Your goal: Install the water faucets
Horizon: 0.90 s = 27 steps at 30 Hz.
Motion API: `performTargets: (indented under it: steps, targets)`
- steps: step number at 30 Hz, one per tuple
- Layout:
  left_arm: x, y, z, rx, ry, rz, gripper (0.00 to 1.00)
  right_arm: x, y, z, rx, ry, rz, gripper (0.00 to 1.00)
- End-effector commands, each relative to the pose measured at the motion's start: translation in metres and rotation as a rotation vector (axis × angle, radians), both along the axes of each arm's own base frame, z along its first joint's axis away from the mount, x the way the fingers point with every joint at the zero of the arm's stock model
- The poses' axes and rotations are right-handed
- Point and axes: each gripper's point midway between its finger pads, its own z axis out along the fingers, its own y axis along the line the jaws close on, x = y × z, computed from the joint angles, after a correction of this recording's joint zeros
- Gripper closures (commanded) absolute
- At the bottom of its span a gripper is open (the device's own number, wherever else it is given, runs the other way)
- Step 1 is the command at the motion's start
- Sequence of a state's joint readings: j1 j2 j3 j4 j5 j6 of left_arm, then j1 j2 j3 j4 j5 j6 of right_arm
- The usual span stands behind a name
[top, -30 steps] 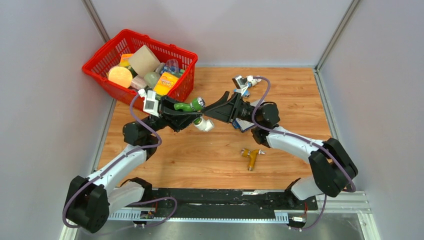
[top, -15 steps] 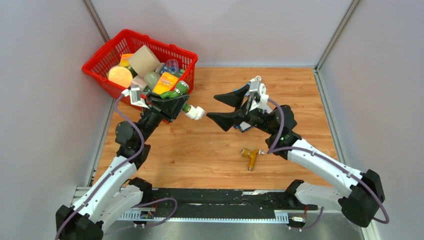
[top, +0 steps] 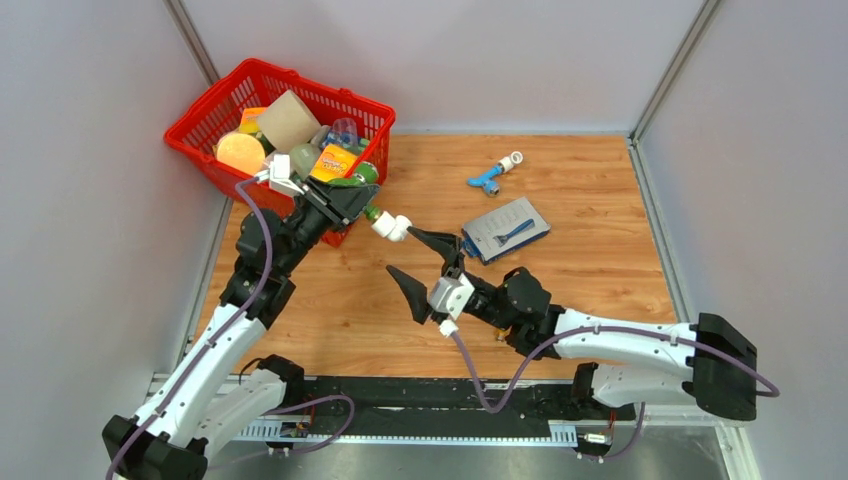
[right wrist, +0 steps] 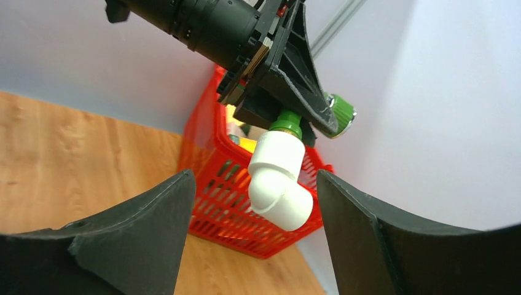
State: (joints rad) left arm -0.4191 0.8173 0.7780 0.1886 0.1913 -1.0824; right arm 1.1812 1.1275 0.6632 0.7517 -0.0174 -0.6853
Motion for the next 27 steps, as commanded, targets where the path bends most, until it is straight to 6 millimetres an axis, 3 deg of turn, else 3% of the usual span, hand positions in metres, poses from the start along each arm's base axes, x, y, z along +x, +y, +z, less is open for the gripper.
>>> performTargets:
  steps: [1,6,16,22,27]
  targets:
    - [-0.006,-0.001,0.023,-0.072,0.034,-0.022,1.0,0.012,-0.012,0.025,0.013,-0.266,-0.249,0.23]
    - [-0.006,-0.004,0.019,-0.083,0.056,-0.042,1.0,0.018,-0.003,0.013,-0.061,-0.396,-0.361,0.22]
    - [-0.013,-0.009,0.024,-0.101,0.052,-0.088,1.0,0.033,0.002,0.014,-0.035,-0.531,-0.541,0.27]
    - [-0.018,-0.01,0.026,-0.104,0.045,-0.106,1.0,0.033,0.006,0.018,0.028,-0.536,-0.558,0.39]
    - [-0.022,-0.012,0.03,-0.109,0.027,-0.129,1.0,0.035,0.006,0.028,0.082,-0.499,-0.553,0.58]
